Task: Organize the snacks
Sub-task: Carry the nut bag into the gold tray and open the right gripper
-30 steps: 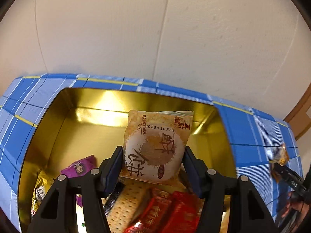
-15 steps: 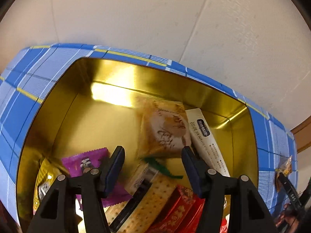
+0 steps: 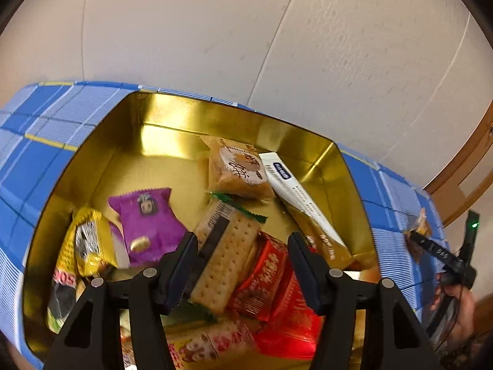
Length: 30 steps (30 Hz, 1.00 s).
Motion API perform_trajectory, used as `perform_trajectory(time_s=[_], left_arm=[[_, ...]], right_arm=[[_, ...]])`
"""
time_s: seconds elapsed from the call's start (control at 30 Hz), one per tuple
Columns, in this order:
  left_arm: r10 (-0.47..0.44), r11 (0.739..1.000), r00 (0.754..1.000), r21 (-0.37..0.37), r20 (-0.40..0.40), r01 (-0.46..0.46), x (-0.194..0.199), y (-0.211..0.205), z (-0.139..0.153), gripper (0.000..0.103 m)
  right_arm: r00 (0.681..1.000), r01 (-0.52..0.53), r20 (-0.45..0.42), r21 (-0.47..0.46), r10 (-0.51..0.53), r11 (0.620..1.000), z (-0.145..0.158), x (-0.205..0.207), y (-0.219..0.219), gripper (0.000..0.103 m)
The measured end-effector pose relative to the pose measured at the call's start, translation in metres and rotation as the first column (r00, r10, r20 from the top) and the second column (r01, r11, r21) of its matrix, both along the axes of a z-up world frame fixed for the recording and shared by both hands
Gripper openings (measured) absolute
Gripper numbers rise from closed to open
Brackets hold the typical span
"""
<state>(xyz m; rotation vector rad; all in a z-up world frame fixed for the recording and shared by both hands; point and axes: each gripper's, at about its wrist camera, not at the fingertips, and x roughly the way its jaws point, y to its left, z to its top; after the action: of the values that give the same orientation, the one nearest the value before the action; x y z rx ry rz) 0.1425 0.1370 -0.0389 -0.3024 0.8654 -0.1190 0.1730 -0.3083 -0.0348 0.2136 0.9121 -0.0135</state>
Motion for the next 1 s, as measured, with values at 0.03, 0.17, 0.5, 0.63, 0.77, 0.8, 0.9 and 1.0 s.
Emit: perform_trajectory(time_s=[0.03, 0.17, 0.5, 0.63, 0.77, 0.8, 0.9, 1.0], left_arm=[[0.004, 1.0, 1.0, -0.005, 0.005, -0.004, 0.0, 0.0, 0.0, 0.062], [0.004, 1.0, 1.0, -0.007, 0.02, -0.004, -0.006, -0.001, 0.002, 0.062], [-0.069, 0.996, 0.996, 0.057, 0.05, 0.066, -0.017, -0.023, 0.008, 0.062], [-0.085, 0.995, 0.995, 0.066, 0.05, 0.081, -0.019, -0.027, 0.009, 0.062], [-0.094, 0.993, 0.994, 0.07, 0.048, 0.091, -0.019, -0.028, 0.01, 0.062], [-0.095, 0.993, 0.994, 0.072, 0.049, 0.092, -0.019, -0.028, 0.01, 0.062], [-0.096, 0.993, 0.994, 0.079, 0.056, 0.092, -0.021, -0.027, 0.012, 0.062], [-0.106, 0.989, 0.992, 0.108, 0.071, 0.098, -0.025, -0.028, 0.016, 0.062]], right_arm=[[1.0, 0.001, 0.0, -0.004, -0.001, 1.0, 0.0, 0.0, 0.0, 0.069], [1.0, 0.001, -0.001, -0.008, -0.001, 1.0, 0.001, -0.002, 0.0, 0.068], [0.998, 0.0, 0.058, -0.05, 0.003, 0.999, 0.016, -0.01, 0.014, 0.067], [0.995, -0.027, 0.092, -0.076, 0.034, 0.997, 0.024, -0.015, 0.028, 0.067], [0.991, -0.059, 0.112, -0.078, 0.067, 0.995, 0.029, -0.019, 0.044, 0.067], [0.991, -0.066, 0.114, -0.069, 0.073, 0.995, 0.03, -0.02, 0.048, 0.067], [0.988, -0.089, 0.125, -0.05, 0.094, 0.995, 0.031, -0.023, 0.06, 0.067], [0.982, -0.121, 0.143, -0.035, 0.124, 0.992, 0.034, -0.027, 0.074, 0.067]])
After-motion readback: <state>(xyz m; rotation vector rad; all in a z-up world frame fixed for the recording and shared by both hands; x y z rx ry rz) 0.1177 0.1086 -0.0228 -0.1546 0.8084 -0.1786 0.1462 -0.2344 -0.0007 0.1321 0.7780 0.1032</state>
